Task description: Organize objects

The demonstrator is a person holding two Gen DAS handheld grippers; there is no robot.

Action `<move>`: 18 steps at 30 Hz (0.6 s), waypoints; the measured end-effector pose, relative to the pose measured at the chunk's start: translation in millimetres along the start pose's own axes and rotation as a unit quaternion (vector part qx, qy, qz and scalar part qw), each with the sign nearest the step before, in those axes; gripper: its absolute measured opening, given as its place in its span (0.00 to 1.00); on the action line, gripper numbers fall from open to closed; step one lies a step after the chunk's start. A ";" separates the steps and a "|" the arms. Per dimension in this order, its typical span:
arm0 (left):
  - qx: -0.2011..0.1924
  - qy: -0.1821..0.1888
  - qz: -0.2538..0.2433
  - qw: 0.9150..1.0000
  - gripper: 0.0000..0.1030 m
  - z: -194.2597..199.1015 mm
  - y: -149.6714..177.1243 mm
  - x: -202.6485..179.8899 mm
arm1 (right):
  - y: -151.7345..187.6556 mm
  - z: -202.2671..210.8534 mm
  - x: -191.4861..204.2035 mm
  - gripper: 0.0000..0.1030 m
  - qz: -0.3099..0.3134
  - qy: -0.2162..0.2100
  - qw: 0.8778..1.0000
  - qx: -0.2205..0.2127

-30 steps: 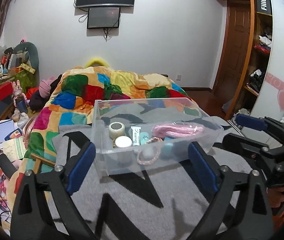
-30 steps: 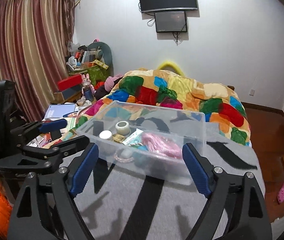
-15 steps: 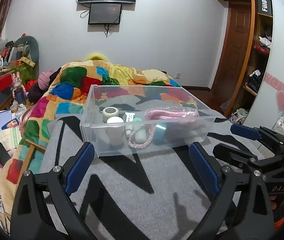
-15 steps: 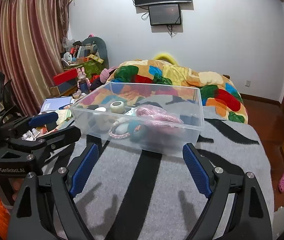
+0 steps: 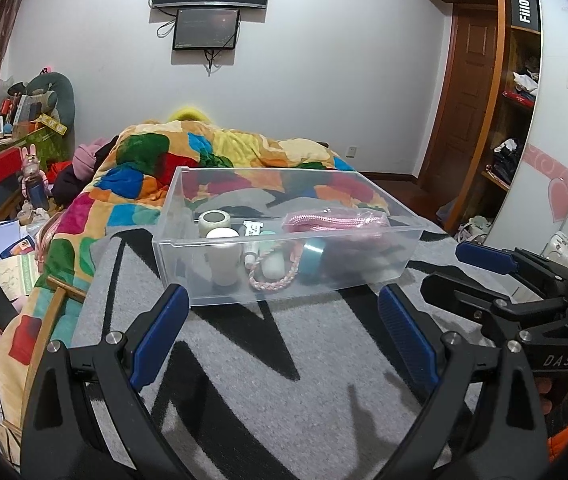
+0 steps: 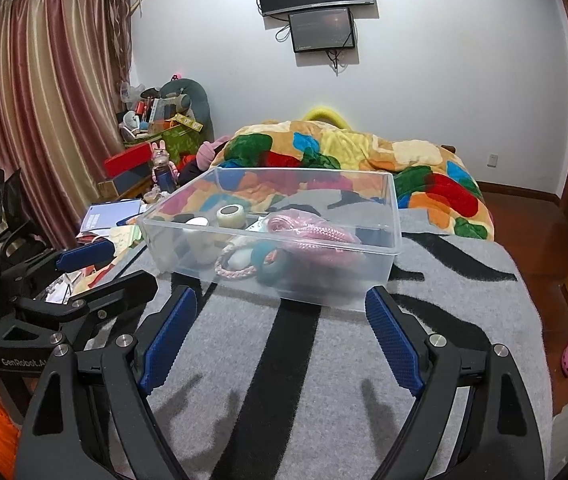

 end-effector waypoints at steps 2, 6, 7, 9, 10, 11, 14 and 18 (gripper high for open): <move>0.000 0.000 0.000 1.000 0.94 0.4 -0.1 0.2 | 0.0 0.7 0.2 0.82 0.001 0.000 1.000 -0.001; 0.000 0.000 0.003 1.000 0.94 0.9 -1.0 1.2 | -0.7 2.2 1.5 0.82 0.003 0.001 1.000 -0.002; 0.001 0.000 0.005 1.000 0.94 1.0 -1.3 1.3 | -1.1 2.4 1.4 0.82 0.002 -0.001 1.000 -0.002; 0.003 0.001 0.008 1.000 0.94 1.1 -1.6 1.8 | -1.9 3.2 1.7 0.82 0.001 -0.004 1.000 -0.003; 0.002 0.000 0.009 1.000 0.94 1.5 -2.5 2.2 | -2.4 3.7 1.9 0.82 0.001 -0.004 1.000 -0.004; 0.002 0.000 0.009 1.000 0.94 1.8 -2.7 2.2 | -2.6 4.3 2.3 0.82 0.002 -0.004 1.000 -0.005; 0.002 0.001 0.010 1.000 0.94 1.9 -2.8 2.6 | -2.8 6.1 2.3 0.82 0.001 -0.007 1.000 -0.007; 0.002 0.001 0.009 1.000 0.94 2.0 -3.4 2.5 | -3.3 8.1 4.1 0.82 0.001 -0.010 1.000 -0.009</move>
Point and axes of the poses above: each gripper's, at about its wrist camera, not at the fingertips, and z roughly against the way its jaws point, x to its left, y to its underside, the point moved 4 cm from there along -z, roughly the way its jaws point, and after that the axes turned 14 degrees about z, right-handed, at the moved point
